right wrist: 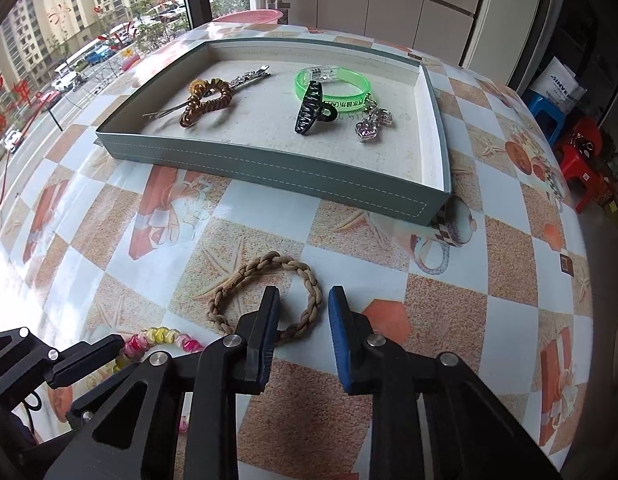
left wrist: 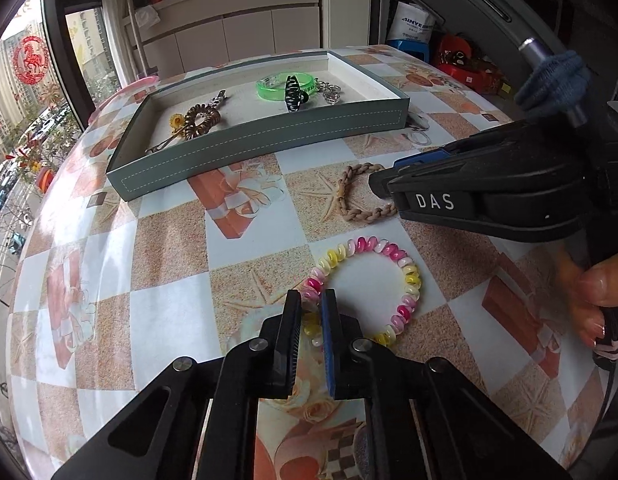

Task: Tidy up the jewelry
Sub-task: 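Grasp the braided brown bracelet with the right tool while the left tool grasps the beaded bracelet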

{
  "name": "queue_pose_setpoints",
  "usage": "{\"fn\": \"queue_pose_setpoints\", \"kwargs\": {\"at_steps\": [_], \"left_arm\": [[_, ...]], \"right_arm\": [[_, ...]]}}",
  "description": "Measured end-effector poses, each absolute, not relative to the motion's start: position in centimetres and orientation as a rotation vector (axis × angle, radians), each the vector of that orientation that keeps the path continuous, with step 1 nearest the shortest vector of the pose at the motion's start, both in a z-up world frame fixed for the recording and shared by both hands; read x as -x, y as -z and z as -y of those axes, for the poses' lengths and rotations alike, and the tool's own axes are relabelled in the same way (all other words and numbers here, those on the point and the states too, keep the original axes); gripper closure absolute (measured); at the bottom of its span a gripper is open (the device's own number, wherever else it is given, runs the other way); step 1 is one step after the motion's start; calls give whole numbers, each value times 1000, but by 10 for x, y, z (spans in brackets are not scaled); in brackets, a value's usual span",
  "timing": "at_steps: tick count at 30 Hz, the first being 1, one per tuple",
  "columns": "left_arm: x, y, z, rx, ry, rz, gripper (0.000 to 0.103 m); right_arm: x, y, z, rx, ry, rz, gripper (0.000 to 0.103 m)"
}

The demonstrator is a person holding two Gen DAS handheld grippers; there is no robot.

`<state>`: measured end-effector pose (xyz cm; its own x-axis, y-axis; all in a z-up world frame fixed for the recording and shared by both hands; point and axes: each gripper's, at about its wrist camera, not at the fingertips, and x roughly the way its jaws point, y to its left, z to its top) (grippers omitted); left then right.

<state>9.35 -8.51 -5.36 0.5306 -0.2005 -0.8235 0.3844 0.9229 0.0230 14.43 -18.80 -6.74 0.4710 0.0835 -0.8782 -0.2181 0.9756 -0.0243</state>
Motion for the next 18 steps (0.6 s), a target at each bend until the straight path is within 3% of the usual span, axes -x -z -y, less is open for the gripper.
{"fn": "queue_pose_setpoints", "kwargs": {"at_steps": [3, 18], "left_arm": [[-91, 53, 81, -193, 362, -953, 80], [-91, 39, 38, -36, 345, -938, 81]], "right_arm": [[-141, 67, 189, 133, -180, -1060, 95], [-118, 56, 223, -51, -179, -1039, 96]]}}
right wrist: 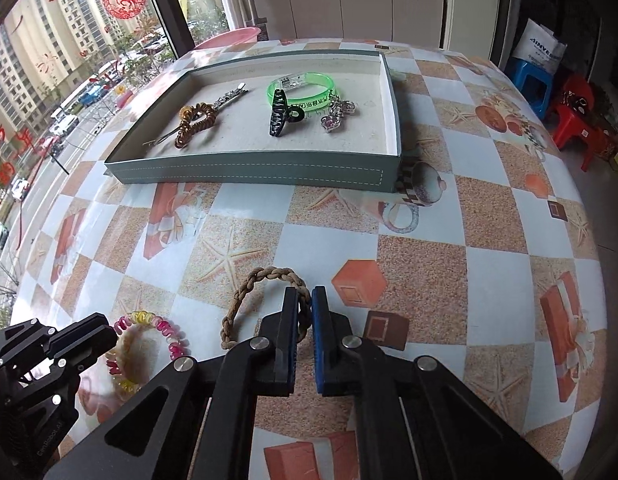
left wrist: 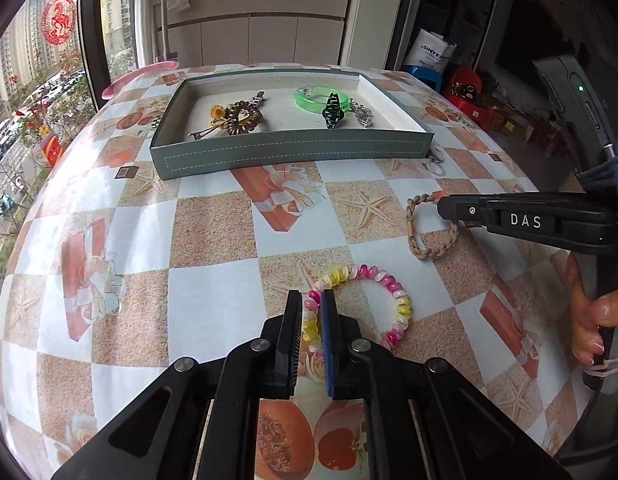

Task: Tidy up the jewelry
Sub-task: 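Grasp the braided brown bracelet with the right tool while the left tool grasps the beaded bracelet, then carry both bracelets into the tray and open both tools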

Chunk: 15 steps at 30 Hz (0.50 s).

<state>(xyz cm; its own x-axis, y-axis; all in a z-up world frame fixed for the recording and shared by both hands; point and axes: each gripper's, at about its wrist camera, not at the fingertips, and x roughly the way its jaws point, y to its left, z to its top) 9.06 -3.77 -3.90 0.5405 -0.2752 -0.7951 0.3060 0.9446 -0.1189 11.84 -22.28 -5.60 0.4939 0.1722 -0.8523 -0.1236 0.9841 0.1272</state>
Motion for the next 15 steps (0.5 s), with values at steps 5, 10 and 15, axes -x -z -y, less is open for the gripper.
{"fn": "queue_pose_setpoints", "kwargs": {"at_steps": [5, 10, 15], "left_arm": [[-92, 37, 32, -23, 342, -929, 81], [-92, 36, 35, -37, 351, -933, 81], [-90, 32, 40, -85, 316, -897, 80]], "right_arm": [[-111, 51, 232, -104, -186, -1036, 96], [-105, 48, 236, -126, -186, -1030, 96], [-99, 47, 237, -142, -192, -1027, 96]]}}
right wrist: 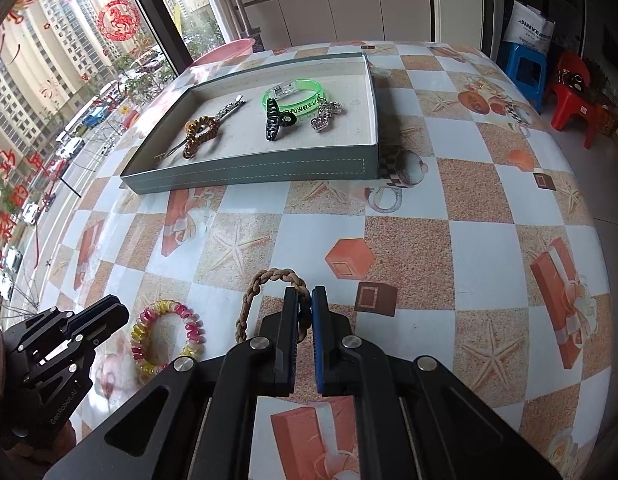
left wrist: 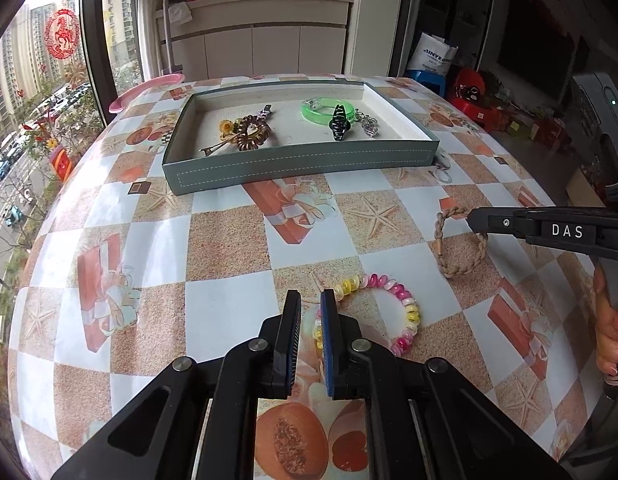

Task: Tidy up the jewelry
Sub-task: 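Carry both bracelets into the tray and open both tools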

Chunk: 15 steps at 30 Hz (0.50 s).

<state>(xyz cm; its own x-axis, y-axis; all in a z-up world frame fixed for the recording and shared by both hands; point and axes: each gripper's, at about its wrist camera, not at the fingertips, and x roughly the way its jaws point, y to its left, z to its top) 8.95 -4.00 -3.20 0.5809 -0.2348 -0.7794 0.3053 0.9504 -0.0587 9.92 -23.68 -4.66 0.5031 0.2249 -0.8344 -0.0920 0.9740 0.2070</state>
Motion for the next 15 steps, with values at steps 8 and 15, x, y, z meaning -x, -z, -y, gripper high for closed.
{"fn": "queue_pose_setpoints", "kwargs": {"at_steps": [8, 15], "left_arm": [[-92, 26, 33, -116, 250, -854, 0], [-102, 46, 48, -206, 284, -928, 0]], "right_arm": [[-93, 41, 238, -162, -208, -1010, 96], [-90, 39, 243, -176, -208, -1006, 96]]}}
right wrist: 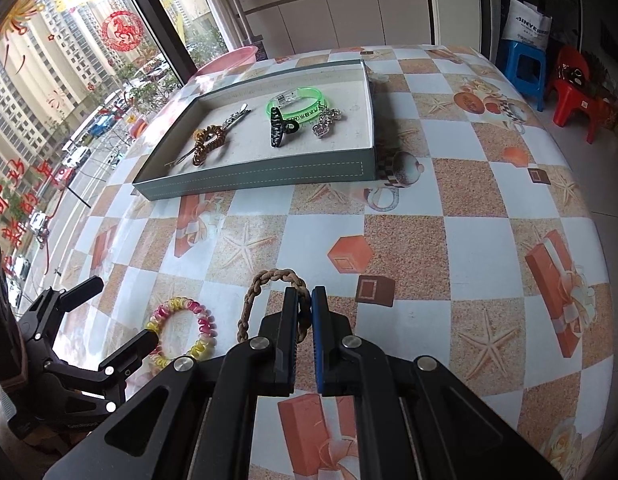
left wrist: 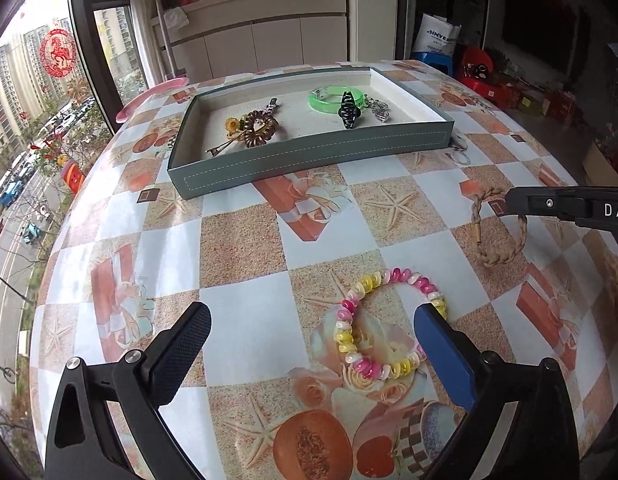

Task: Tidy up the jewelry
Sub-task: 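Carry both bracelets into the tray and open both tools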

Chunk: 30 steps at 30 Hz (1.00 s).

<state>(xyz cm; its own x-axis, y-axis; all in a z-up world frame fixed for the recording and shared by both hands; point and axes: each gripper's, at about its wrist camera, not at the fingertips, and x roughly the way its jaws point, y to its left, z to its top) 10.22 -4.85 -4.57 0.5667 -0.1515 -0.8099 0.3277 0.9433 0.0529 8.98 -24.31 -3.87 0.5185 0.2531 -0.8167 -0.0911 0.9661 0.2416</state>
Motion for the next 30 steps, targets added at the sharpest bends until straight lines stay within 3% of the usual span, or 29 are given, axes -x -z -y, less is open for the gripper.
{"fn": "queue_pose_setpoints", "kwargs": {"at_steps": [5, 7, 8, 9, 30], "left_arm": [[-97, 57, 61, -235, 358, -983, 29], [-93, 56, 64, -223, 403, -986, 50], [-91, 55, 66, -237, 417, -979, 77], [-90, 55, 68, -253, 424, -977, 81], [-114, -20, 37, -28, 400, -849, 82]], "right_arm": [[-86, 38, 247, -186, -205, -1004, 96], [-85, 36, 248, -185, -205, -1000, 96], [-84, 36, 248, -185, -205, -999, 96], [-84, 35, 248, -185, -205, -998, 96], [-100, -1, 247, -222, -230, -940, 96]]}}
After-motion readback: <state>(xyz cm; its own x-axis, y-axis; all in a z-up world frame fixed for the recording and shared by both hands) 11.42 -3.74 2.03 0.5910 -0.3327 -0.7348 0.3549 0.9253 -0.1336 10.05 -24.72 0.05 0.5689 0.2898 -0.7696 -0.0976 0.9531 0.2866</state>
